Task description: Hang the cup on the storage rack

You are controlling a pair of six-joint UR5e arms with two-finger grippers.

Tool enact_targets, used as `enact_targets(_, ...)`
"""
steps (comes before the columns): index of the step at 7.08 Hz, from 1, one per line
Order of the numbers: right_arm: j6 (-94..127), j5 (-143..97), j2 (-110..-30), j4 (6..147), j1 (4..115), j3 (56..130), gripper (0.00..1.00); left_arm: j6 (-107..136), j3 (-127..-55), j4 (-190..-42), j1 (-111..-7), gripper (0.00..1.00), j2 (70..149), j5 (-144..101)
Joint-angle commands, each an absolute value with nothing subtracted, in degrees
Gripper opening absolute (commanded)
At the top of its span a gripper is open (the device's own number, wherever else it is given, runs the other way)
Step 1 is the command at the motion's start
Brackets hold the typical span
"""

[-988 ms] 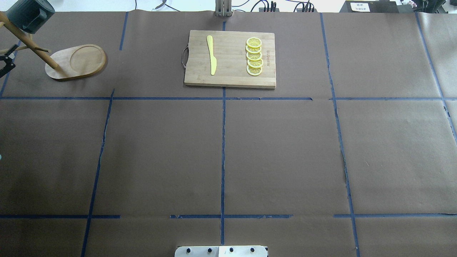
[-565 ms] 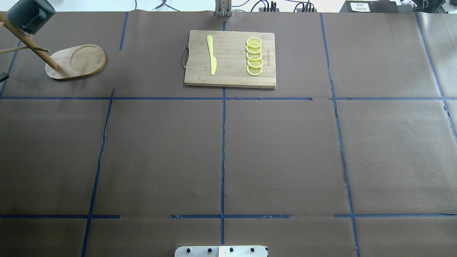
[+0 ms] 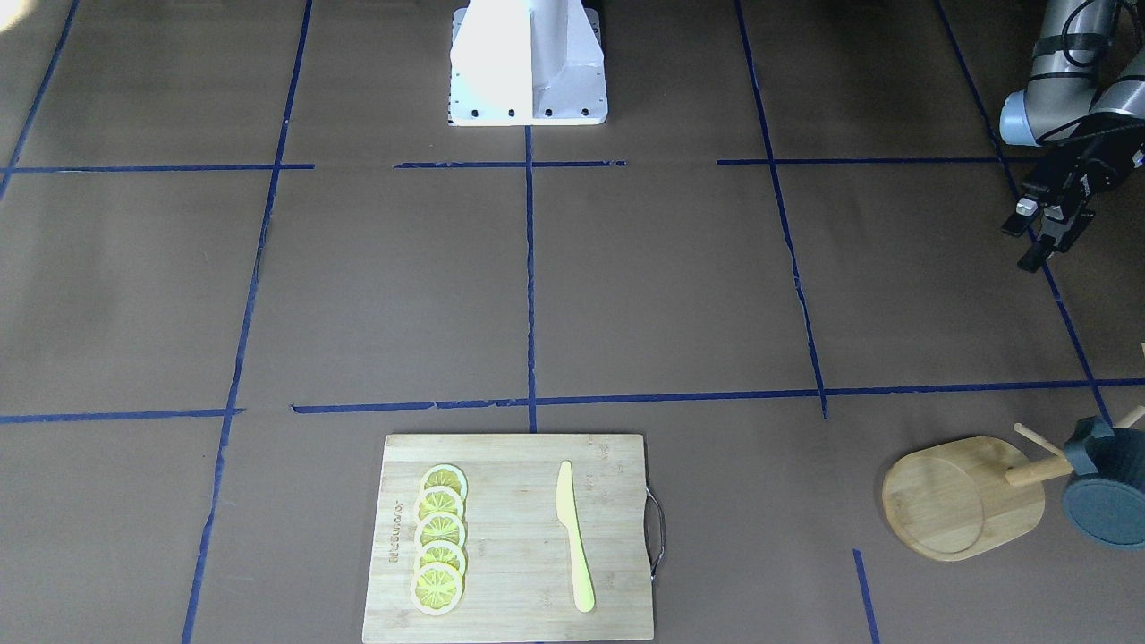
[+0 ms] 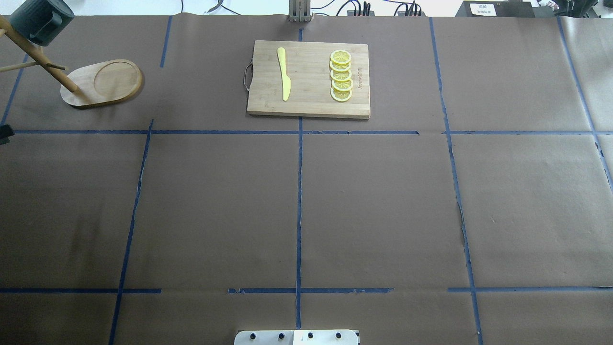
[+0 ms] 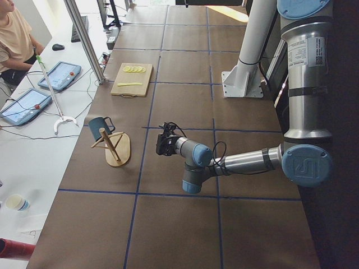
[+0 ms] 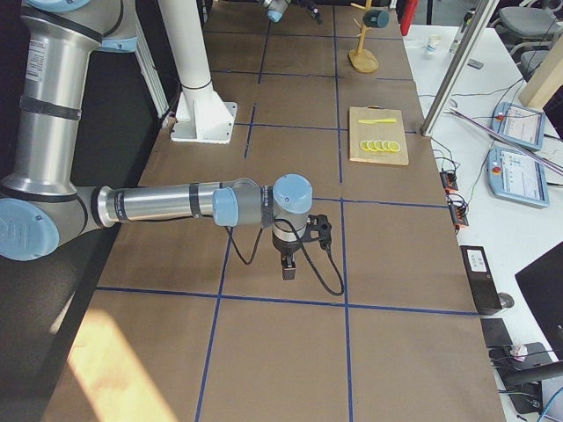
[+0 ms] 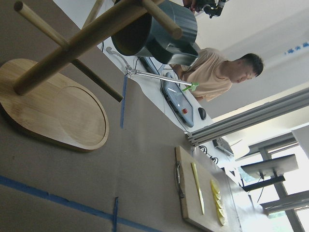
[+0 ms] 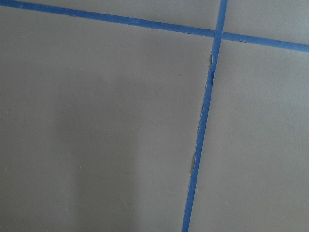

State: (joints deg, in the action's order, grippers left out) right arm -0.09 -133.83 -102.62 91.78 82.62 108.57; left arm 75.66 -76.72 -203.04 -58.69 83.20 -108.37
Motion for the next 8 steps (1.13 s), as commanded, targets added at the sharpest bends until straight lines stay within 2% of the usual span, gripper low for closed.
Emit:
enact_targets(1,-0.09,-133.94,-102.66,91.76,82.62,108.2,1.0,45.65,-76.99,-191.57,-60.11,1.0,82.79,-109.07)
enact_targets(3,-0.09,-133.95,-102.66,91.76,82.62,107.67,1.0,22.17,-79.17,-176.12,-67.38,1.0,82.88,-109.07)
enact_targets(6,-0.09,-134.03,-102.66,91.76,82.62,107.67,1.0,-0.46,-94.08,-136.38,-77.12,1.0,82.79,-115.19)
enact_targets(8,-0.09,-134.03,-102.66,91.76,82.62,107.49,1.0,-8.87,-99.56,-111.82,-80.41,1.0,83.32,-117.33)
